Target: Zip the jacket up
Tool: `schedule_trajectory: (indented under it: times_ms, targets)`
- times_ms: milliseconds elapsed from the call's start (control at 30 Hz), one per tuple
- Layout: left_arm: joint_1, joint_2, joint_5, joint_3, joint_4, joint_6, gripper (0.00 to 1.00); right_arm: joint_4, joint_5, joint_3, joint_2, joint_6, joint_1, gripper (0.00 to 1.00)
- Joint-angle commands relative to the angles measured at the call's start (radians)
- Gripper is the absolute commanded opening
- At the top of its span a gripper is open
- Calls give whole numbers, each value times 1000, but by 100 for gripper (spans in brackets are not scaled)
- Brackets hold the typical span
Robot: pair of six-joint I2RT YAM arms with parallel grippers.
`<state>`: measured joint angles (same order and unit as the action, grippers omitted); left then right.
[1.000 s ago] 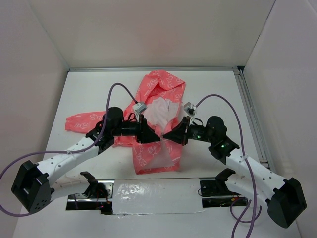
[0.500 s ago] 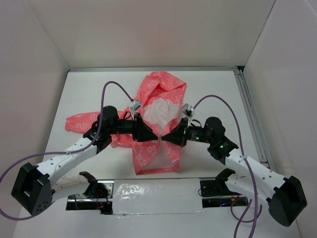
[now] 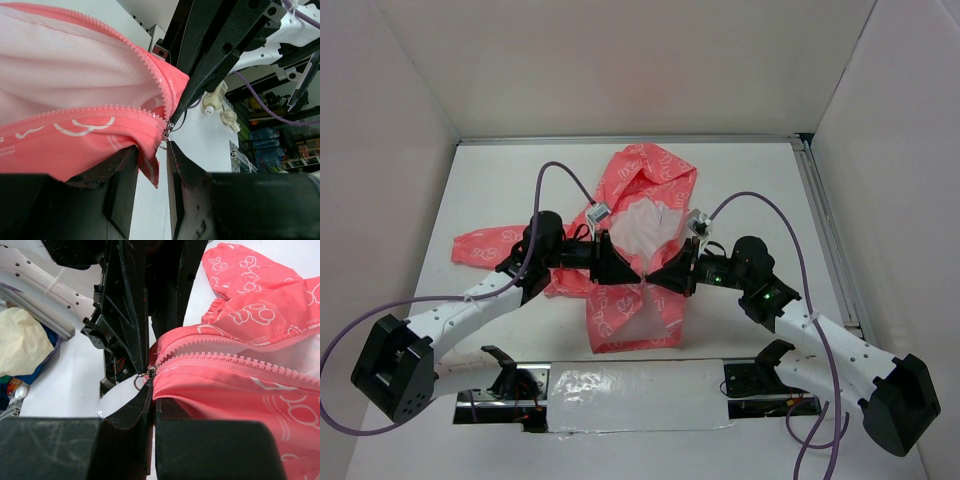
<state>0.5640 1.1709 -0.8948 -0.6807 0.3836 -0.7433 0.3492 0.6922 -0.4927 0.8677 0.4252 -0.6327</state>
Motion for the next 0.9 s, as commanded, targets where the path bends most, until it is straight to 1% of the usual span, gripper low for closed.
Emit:
schedule_trajectory:
  times_ms: [0,167,400,533,667,800,833,867]
  targets:
    - [-4,-4,-32,-36,83,-22,40,48,-10,-43,-15,-16,-16,0]
    - [-15,-19,-33,-23,116,-51,41,28,-3,-44,-16,-23,-18,0]
    - [-24,-34,-46,-31,120,-65,47,8,-33,-37,-36,-34,-18,0]
    - [-23,-19,-55,-36,133,-68,47,30,-20,-33,-36,-25,-16,0]
    - [-23,16,-70,-48,149,-88,42,51,-5,-41,-24,-22,-19,0]
    - [-21,35,-66,-54,164,-106,40,37,4,-49,-16,-35,-24,0]
    - [-23,38,-62,-56,164,-108,37,36,1,-49,-18,-34,-24,0]
    - [-23,38,-50,-57,163,-110,28,33,-2,-49,-21,-34,-24,0]
